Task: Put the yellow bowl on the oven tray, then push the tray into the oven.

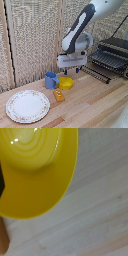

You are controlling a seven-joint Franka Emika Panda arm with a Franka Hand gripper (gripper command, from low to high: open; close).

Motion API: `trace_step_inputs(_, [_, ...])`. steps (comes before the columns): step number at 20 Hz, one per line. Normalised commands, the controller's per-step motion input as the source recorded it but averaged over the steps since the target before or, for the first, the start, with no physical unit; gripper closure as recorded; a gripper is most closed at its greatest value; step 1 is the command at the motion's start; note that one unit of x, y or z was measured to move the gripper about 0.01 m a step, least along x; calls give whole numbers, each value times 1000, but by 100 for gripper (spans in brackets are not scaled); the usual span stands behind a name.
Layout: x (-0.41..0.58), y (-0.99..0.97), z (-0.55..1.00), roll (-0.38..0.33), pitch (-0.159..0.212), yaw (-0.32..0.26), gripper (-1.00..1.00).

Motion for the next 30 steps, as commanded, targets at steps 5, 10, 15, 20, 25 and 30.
trace_step_inputs(5, [90, 0, -436, -90, 39, 6, -100])
trace_step_inputs(10, [110, 7, -248, -60, 21, 19, -100])
trace_step_inputs(15, [39, 28, -25, -18, 5, 4, 100])
trace_step_inputs(20, [0, 87, 0, -14, -12, -1, 100])
trace_step_inputs(25, [0, 9, 0, 0, -11, -8, 100])
trace_step_inputs(30, [55, -10, 81, 0, 1, -22, 100])
